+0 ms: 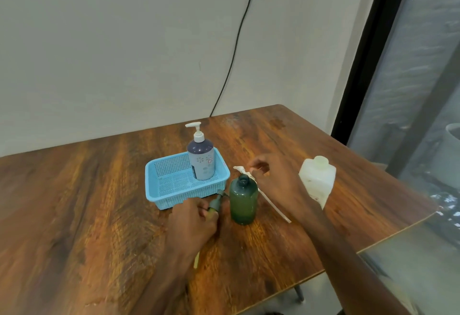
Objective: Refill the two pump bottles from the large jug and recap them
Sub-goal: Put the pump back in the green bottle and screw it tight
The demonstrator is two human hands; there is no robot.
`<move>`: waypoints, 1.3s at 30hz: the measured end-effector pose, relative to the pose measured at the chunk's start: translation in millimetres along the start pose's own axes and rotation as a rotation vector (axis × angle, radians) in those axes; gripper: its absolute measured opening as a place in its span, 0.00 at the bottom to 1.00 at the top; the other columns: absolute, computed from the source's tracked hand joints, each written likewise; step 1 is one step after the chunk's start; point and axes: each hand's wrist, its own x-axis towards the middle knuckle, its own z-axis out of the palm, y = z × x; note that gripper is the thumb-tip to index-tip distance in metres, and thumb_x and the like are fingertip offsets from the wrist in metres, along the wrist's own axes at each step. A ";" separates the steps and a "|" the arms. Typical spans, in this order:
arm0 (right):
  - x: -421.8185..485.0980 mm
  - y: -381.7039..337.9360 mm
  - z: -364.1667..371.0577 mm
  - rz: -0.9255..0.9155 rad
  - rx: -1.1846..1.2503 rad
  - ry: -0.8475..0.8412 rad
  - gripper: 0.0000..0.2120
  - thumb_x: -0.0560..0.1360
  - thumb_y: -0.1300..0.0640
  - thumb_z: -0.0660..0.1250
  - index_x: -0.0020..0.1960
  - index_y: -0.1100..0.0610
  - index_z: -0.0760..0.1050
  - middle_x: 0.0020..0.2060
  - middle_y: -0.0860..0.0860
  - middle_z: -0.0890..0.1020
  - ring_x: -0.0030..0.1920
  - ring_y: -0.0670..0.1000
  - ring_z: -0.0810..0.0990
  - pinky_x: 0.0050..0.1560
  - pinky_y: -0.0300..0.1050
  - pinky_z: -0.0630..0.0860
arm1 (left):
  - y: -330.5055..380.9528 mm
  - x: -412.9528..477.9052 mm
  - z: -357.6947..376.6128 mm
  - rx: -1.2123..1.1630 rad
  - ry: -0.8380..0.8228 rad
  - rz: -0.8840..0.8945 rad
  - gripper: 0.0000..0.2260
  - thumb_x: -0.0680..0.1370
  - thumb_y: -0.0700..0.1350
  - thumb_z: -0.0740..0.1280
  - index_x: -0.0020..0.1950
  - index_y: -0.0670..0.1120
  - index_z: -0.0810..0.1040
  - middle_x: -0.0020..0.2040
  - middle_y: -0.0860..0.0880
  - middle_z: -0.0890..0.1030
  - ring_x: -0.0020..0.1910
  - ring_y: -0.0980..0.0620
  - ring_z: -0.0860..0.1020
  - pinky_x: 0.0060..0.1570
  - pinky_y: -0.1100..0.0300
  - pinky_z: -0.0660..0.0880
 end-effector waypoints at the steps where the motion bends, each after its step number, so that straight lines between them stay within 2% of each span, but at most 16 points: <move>1: -0.2 -3.0 0.3 -0.014 0.005 0.001 0.07 0.78 0.57 0.71 0.55 0.52 0.84 0.50 0.45 0.83 0.47 0.43 0.79 0.47 0.37 0.79 | -0.9 -1.1 -4.2 -0.020 0.023 -0.005 0.05 0.74 0.44 0.76 0.41 0.50 0.83 0.34 0.55 0.82 0.35 0.57 0.81 0.40 0.53 0.84; 3: 2.7 -8.3 0.6 -0.024 0.015 -0.013 0.07 0.78 0.56 0.71 0.55 0.51 0.85 0.50 0.44 0.84 0.47 0.42 0.80 0.47 0.35 0.78 | -2.3 -3.0 -10.4 -0.056 0.078 0.008 0.04 0.74 0.45 0.77 0.46 0.49 0.84 0.36 0.57 0.82 0.35 0.58 0.81 0.39 0.58 0.83; 7: 9.3 -12.2 3.6 -0.046 0.080 -0.073 0.07 0.79 0.54 0.70 0.55 0.50 0.85 0.50 0.43 0.86 0.47 0.40 0.81 0.45 0.31 0.76 | 5.6 -7.2 -16.7 -0.157 0.206 0.067 0.09 0.73 0.46 0.79 0.52 0.49 0.85 0.38 0.59 0.82 0.36 0.58 0.81 0.37 0.64 0.79; 11: 4.4 -19.3 -1.5 -0.071 0.151 -0.045 0.12 0.82 0.49 0.65 0.57 0.52 0.84 0.52 0.44 0.85 0.50 0.42 0.81 0.50 0.36 0.77 | 28.5 -7.2 -20.6 -0.264 0.315 0.182 0.11 0.73 0.46 0.80 0.53 0.51 0.83 0.40 0.60 0.82 0.37 0.59 0.81 0.34 0.71 0.77; 14: 1.1 -22.9 -9.7 -0.097 0.226 -0.039 0.18 0.83 0.45 0.61 0.49 0.55 0.84 0.43 0.48 0.86 0.43 0.46 0.82 0.46 0.41 0.77 | 47.0 -4.6 -20.2 -0.331 0.318 0.250 0.12 0.73 0.47 0.80 0.53 0.53 0.82 0.42 0.61 0.82 0.41 0.61 0.82 0.36 0.75 0.76; 15: 0.4 -23.6 -13.1 -0.102 0.276 -0.050 0.19 0.83 0.43 0.60 0.50 0.54 0.84 0.42 0.48 0.86 0.43 0.45 0.83 0.47 0.42 0.78 | 52.4 -3.5 -19.5 -0.347 0.319 0.271 0.12 0.73 0.47 0.80 0.54 0.53 0.82 0.43 0.61 0.82 0.43 0.62 0.81 0.36 0.76 0.75; 18: -0.5 -26.1 -23.9 -0.086 0.447 -0.059 0.15 0.79 0.42 0.67 0.60 0.49 0.82 0.48 0.44 0.87 0.49 0.43 0.85 0.53 0.48 0.82 | 67.1 0.9 -20.6 -0.372 0.358 0.332 0.12 0.73 0.49 0.80 0.54 0.53 0.82 0.42 0.62 0.81 0.44 0.63 0.81 0.39 0.78 0.73; 21: 0.0 -31.0 -34.5 -0.063 0.535 0.009 0.19 0.74 0.47 0.75 0.63 0.50 0.80 0.46 0.46 0.88 0.47 0.44 0.86 0.53 0.50 0.84 | 83.0 3.5 -27.0 -0.380 0.379 0.441 0.16 0.73 0.48 0.81 0.50 0.63 0.77 0.41 0.65 0.79 0.46 0.61 0.80 0.43 0.76 0.74; 22: 0.6 -33.0 -38.1 -0.054 0.578 0.022 0.20 0.73 0.48 0.76 0.63 0.51 0.79 0.46 0.47 0.88 0.47 0.46 0.87 0.52 0.51 0.84 | 87.6 4.8 -28.1 -0.388 0.380 0.468 0.17 0.73 0.47 0.81 0.50 0.63 0.76 0.41 0.65 0.79 0.47 0.61 0.80 0.43 0.76 0.74; 26: 4.6 -38.7 -52.7 -0.052 0.651 0.020 0.24 0.70 0.52 0.80 0.63 0.52 0.78 0.48 0.50 0.87 0.47 0.48 0.87 0.50 0.48 0.85 | 98.3 11.4 -25.8 -0.432 0.396 0.518 0.14 0.73 0.49 0.80 0.56 0.51 0.82 0.45 0.63 0.80 0.49 0.65 0.80 0.46 0.76 0.74; 29: 6.9 -44.0 -56.6 -0.091 0.617 0.019 0.29 0.68 0.53 0.81 0.66 0.52 0.76 0.51 0.50 0.86 0.49 0.47 0.86 0.48 0.42 0.84 | 103.1 13.2 -24.6 -0.460 0.398 0.537 0.15 0.74 0.49 0.80 0.57 0.51 0.81 0.48 0.62 0.80 0.51 0.68 0.79 0.48 0.78 0.72; 31: 8.2 -49.1 -59.6 -0.132 0.601 0.070 0.30 0.68 0.55 0.81 0.66 0.54 0.75 0.50 0.50 0.86 0.48 0.45 0.86 0.48 0.40 0.83 | 103.8 12.2 -24.2 -0.448 0.376 0.553 0.17 0.73 0.51 0.80 0.58 0.54 0.79 0.48 0.65 0.78 0.52 0.72 0.77 0.49 0.79 0.71; 33: 10.2 -54.7 -67.4 -0.174 0.593 0.124 0.30 0.68 0.56 0.81 0.67 0.54 0.74 0.49 0.49 0.86 0.48 0.45 0.86 0.51 0.41 0.83 | 95.1 12.1 -22.1 -0.402 0.307 0.515 0.21 0.72 0.60 0.78 0.60 0.55 0.77 0.52 0.63 0.78 0.54 0.67 0.78 0.51 0.75 0.72; 36: 12.9 -62.8 -82.6 -0.219 0.600 0.159 0.30 0.69 0.56 0.80 0.68 0.54 0.73 0.49 0.50 0.87 0.49 0.46 0.86 0.53 0.45 0.83 | 69.7 9.8 -14.0 -0.352 0.030 0.374 0.35 0.65 0.76 0.71 0.66 0.60 0.73 0.64 0.60 0.77 0.61 0.58 0.77 0.56 0.66 0.75; 37: 13.4 -65.1 -85.8 -0.232 0.603 0.163 0.30 0.69 0.56 0.80 0.68 0.54 0.73 0.49 0.51 0.87 0.49 0.47 0.87 0.53 0.46 0.83 | 61.8 8.8 -10.5 -0.326 -0.058 0.352 0.37 0.63 0.78 0.71 0.67 0.63 0.72 0.66 0.60 0.76 0.63 0.57 0.76 0.56 0.67 0.74; 39: 14.0 -67.9 -87.5 -0.239 0.605 0.162 0.30 0.69 0.57 0.80 0.68 0.54 0.73 0.49 0.51 0.87 0.49 0.48 0.87 0.54 0.48 0.83 | 50.3 8.4 -2.5 -0.230 -0.164 0.352 0.35 0.65 0.73 0.75 0.68 0.63 0.70 0.67 0.63 0.74 0.65 0.59 0.74 0.54 0.72 0.71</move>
